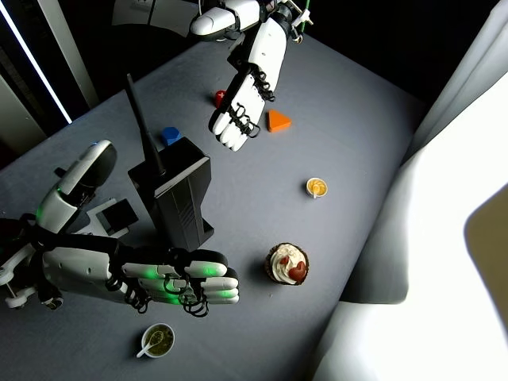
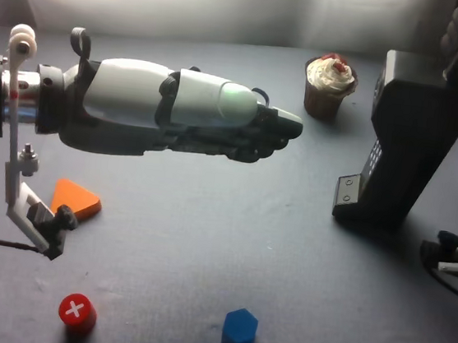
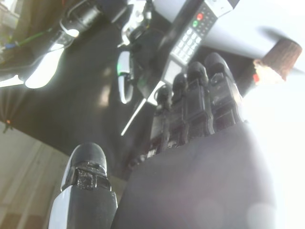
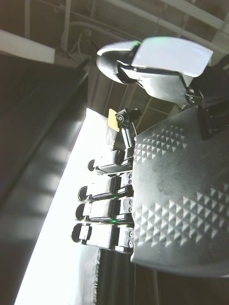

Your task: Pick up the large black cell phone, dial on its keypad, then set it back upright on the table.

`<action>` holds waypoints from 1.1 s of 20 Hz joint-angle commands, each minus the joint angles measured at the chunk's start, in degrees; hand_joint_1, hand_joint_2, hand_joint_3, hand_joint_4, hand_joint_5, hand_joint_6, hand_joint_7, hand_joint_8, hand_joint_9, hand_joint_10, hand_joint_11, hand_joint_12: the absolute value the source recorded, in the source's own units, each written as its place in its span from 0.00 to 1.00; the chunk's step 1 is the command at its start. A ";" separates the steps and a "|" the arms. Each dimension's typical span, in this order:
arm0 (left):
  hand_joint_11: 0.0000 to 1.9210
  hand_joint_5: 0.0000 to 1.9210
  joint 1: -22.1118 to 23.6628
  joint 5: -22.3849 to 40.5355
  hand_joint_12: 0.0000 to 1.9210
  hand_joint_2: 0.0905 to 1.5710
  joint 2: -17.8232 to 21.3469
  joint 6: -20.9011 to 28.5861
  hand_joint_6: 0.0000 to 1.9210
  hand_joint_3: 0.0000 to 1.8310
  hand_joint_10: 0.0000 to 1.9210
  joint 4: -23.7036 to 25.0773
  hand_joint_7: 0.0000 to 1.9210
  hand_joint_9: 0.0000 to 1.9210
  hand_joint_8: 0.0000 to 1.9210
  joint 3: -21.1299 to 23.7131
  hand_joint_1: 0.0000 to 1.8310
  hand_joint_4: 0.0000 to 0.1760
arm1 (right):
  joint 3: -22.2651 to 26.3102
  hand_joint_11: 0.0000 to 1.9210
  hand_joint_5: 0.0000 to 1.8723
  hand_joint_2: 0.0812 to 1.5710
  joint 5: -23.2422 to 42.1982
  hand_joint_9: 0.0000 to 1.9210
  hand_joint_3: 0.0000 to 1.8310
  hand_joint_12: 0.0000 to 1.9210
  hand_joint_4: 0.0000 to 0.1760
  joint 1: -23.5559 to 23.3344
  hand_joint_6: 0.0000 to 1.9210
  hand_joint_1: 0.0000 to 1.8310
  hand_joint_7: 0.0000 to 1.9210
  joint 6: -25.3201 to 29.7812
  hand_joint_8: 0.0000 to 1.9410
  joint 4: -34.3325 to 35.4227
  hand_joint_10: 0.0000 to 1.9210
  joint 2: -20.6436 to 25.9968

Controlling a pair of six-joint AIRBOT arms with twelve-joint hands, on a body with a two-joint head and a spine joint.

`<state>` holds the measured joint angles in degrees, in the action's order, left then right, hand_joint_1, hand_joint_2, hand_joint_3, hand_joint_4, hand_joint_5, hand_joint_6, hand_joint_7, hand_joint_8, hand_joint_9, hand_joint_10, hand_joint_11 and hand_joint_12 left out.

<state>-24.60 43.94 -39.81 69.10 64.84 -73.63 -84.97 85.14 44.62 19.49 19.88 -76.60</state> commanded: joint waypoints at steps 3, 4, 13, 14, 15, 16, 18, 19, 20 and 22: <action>0.00 0.07 0.04 3.98 0.11 0.71 0.48 0.44 0.00 0.00 0.00 -4.17 0.08 0.06 0.00 0.68 0.00 0.15 | 1.25 0.00 0.00 0.53 8.87 0.00 0.01 0.00 0.88 1.84 0.00 0.07 0.00 0.65 0.00 0.65 0.00 3.09; 0.00 0.07 -0.21 3.98 0.10 0.71 0.47 0.43 0.00 0.00 0.00 -4.16 0.08 0.05 0.00 0.77 0.00 0.14 | 2.61 0.00 0.00 0.52 9.19 0.00 0.00 0.00 0.88 2.44 0.00 0.07 0.00 0.64 0.00 0.66 0.00 4.63; 0.00 0.08 0.06 3.98 0.13 0.71 0.79 0.40 0.00 0.00 0.00 -4.14 0.07 0.06 0.00 -0.21 0.00 0.14 | 25.91 0.00 0.00 0.50 15.55 0.00 0.00 0.00 0.84 15.80 0.00 0.09 0.00 0.64 0.00 3.86 0.00 26.61; 0.00 0.07 0.01 3.98 0.12 0.71 0.79 0.40 0.00 0.00 0.00 -4.14 0.07 0.05 0.00 0.02 0.00 0.13 | 29.25 0.00 0.00 0.50 15.87 0.00 0.00 0.00 0.83 17.66 0.00 0.09 0.00 0.64 0.00 5.45 0.00 29.21; 0.00 0.08 -0.09 3.98 0.11 0.71 0.79 0.40 0.00 0.00 0.00 -4.14 0.07 0.06 0.00 0.52 0.00 0.14 | 32.87 0.00 0.00 0.50 15.88 0.00 0.00 0.00 0.84 19.42 0.00 0.10 0.00 0.63 0.00 7.81 0.00 31.92; 0.00 0.08 -0.19 3.98 0.12 0.72 0.81 0.40 0.00 0.00 0.00 -4.14 0.08 0.06 0.00 0.84 0.00 0.11 | 35.08 0.00 0.00 0.50 15.89 0.00 0.00 0.00 0.83 20.76 0.00 0.10 0.00 0.62 0.00 9.43 0.00 33.61; 0.00 0.08 -0.38 3.98 0.12 0.72 1.15 0.42 0.00 0.00 0.00 -4.15 0.08 0.06 0.00 1.67 0.00 0.13 | 42.23 0.00 0.00 0.51 15.90 0.00 0.00 0.00 0.83 26.30 0.00 0.09 0.00 0.60 0.00 14.42 0.00 38.39; 0.00 0.07 -0.42 3.98 0.10 0.72 1.29 0.42 0.00 0.00 0.00 -4.15 0.07 0.05 0.00 1.74 0.00 0.11 | 44.16 0.00 0.00 0.51 15.90 0.00 0.00 0.00 0.80 28.28 0.00 0.09 0.00 0.60 0.00 15.56 0.00 39.61; 0.00 0.07 -0.47 3.98 0.10 0.71 1.52 0.42 0.00 0.00 0.00 -4.17 0.07 0.05 0.00 1.66 0.00 0.11 | 47.30 0.00 0.00 0.51 15.91 0.00 0.00 0.00 0.79 31.26 0.00 0.10 0.00 0.63 0.00 17.62 0.00 42.00; 0.00 0.07 -0.38 3.98 0.09 0.71 1.56 0.43 0.00 0.00 0.00 -4.20 0.07 0.05 0.00 1.15 0.00 0.12 | 51.30 0.00 0.00 0.51 15.92 0.00 0.00 0.00 0.75 35.59 0.00 0.11 0.00 3.85 0.00 21.67 0.00 45.19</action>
